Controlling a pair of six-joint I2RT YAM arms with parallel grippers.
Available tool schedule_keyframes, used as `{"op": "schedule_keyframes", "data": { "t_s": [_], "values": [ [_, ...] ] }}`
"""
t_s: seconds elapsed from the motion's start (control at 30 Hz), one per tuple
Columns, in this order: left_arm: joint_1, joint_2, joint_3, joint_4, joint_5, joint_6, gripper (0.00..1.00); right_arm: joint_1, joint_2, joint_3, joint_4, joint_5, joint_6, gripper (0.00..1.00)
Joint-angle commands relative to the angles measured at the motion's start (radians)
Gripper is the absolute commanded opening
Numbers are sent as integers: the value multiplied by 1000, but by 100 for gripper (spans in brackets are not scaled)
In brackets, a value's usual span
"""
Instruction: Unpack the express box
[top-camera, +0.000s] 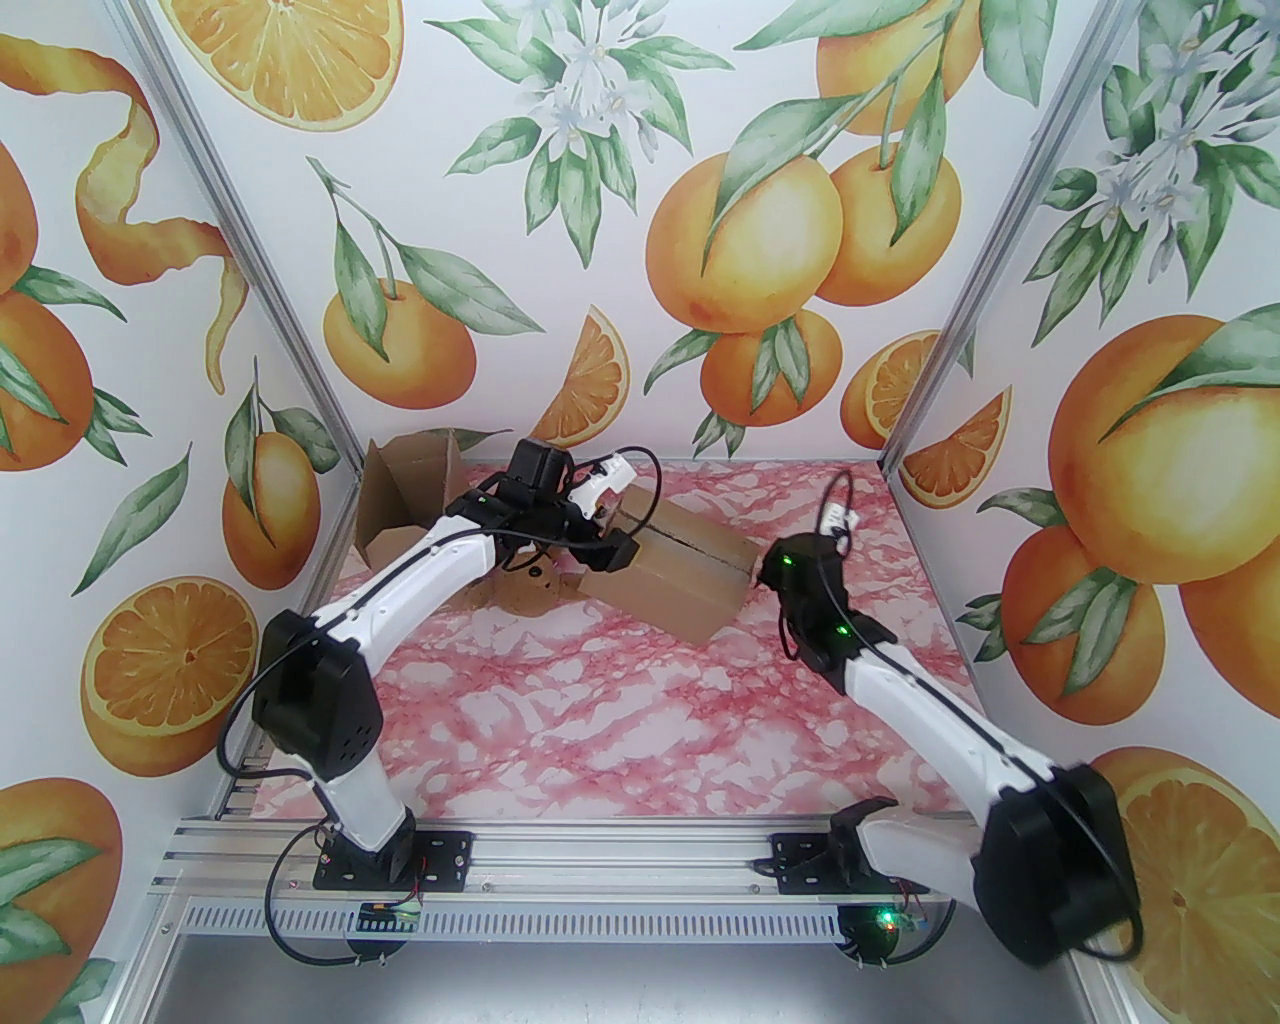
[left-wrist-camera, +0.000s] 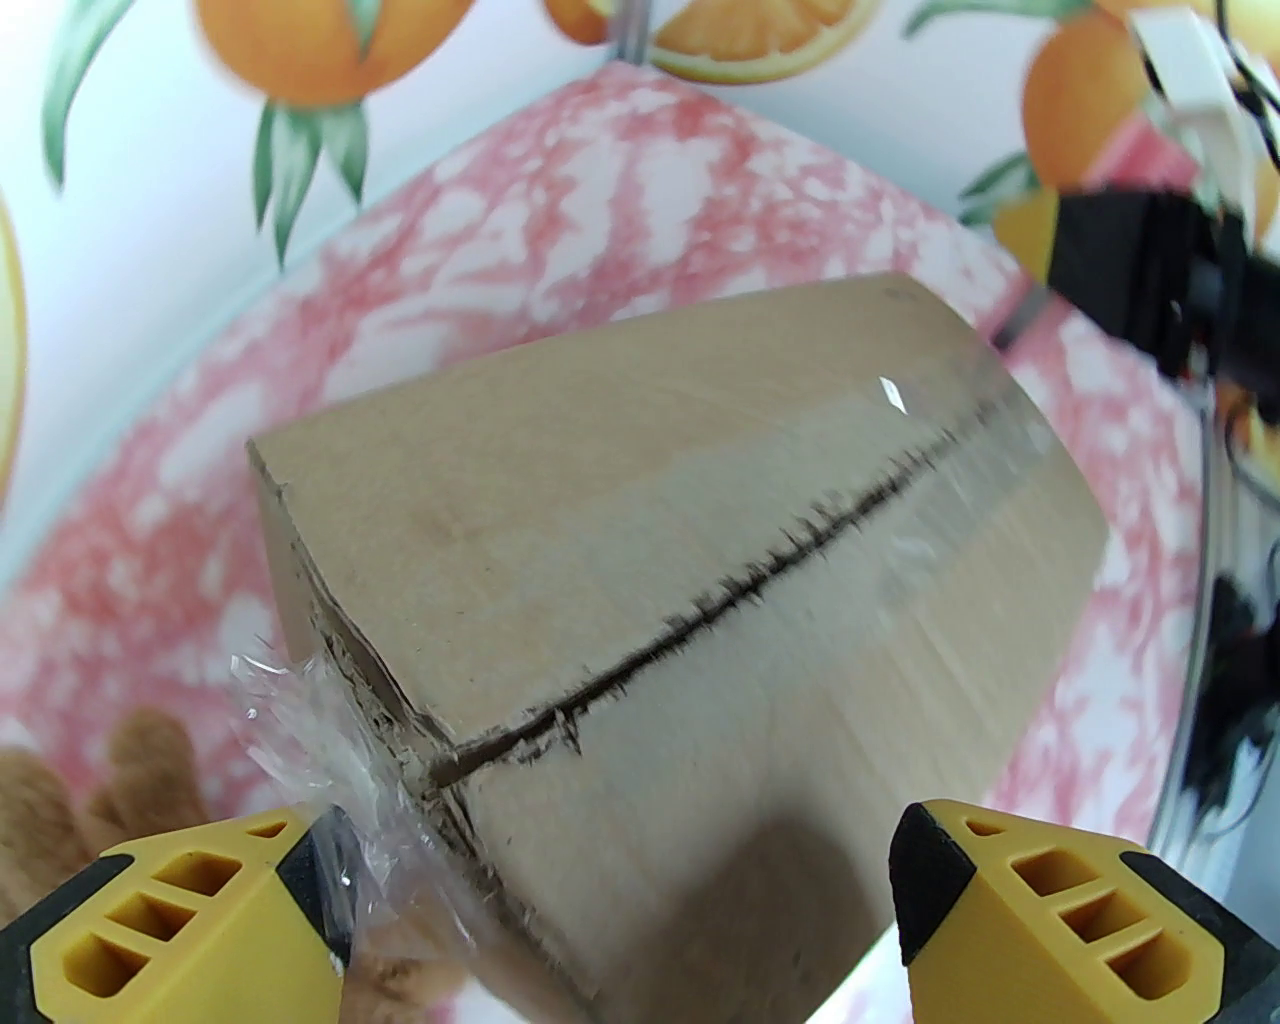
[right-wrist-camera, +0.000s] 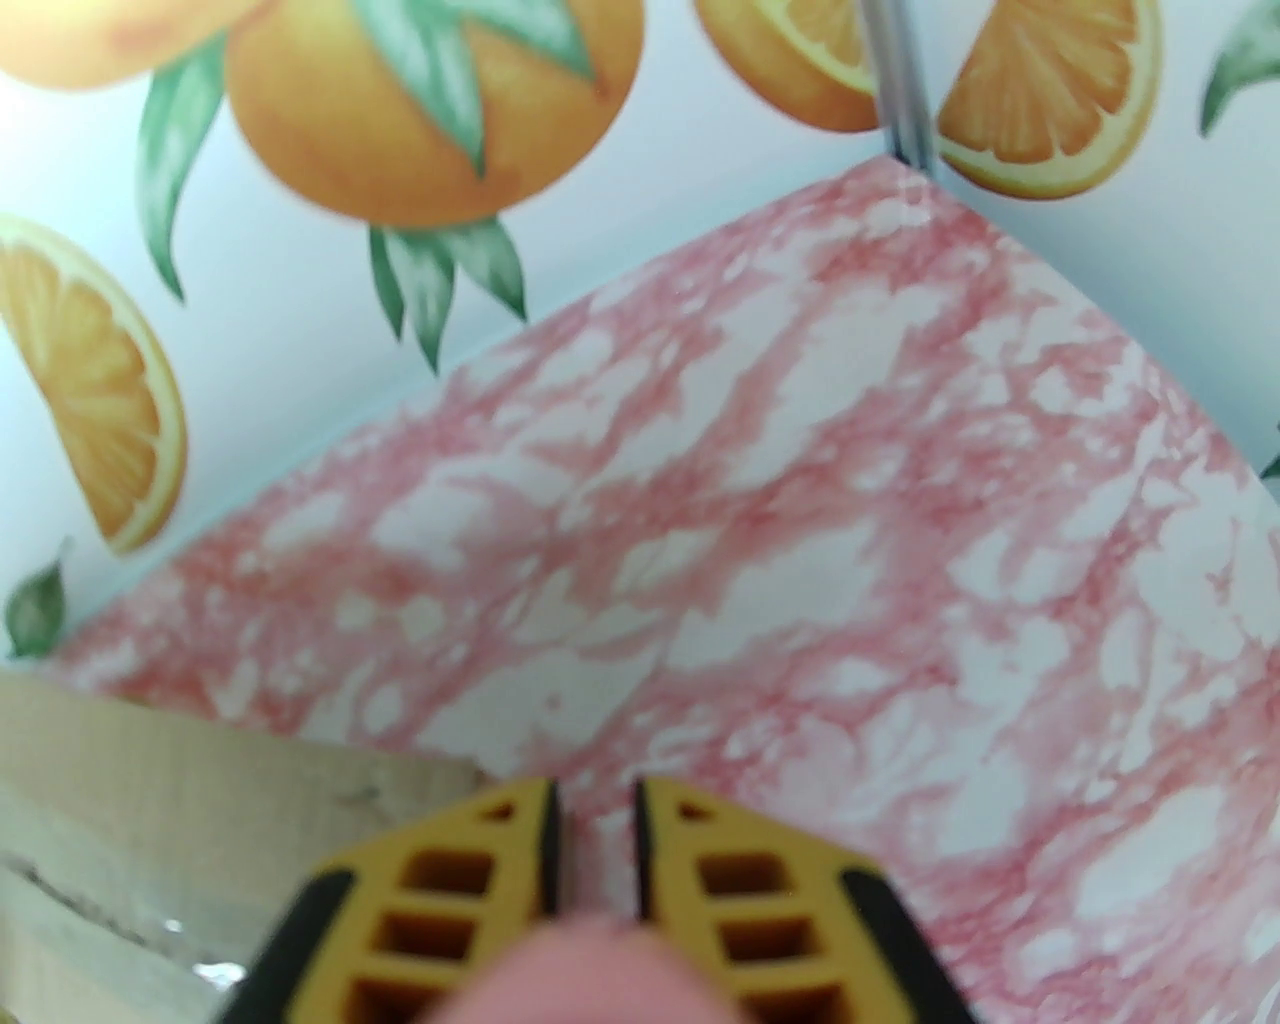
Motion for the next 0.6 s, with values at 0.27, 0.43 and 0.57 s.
{"op": "schedule_keyframes", "data": {
  "t_s": [0.27, 0.43, 0.57],
  "values": [
    [130, -46, -2, -65, -28, 46, 96, -31, 54, -84, 239, -109, 80, 0],
    [109, -78, -35, -6, 58, 296, 97, -30, 64, -86, 262, -63, 146, 0],
    [35, -24, 40, -101, 121, 508, 98, -31, -16, -101, 254, 7, 144, 0]
  ]
}}
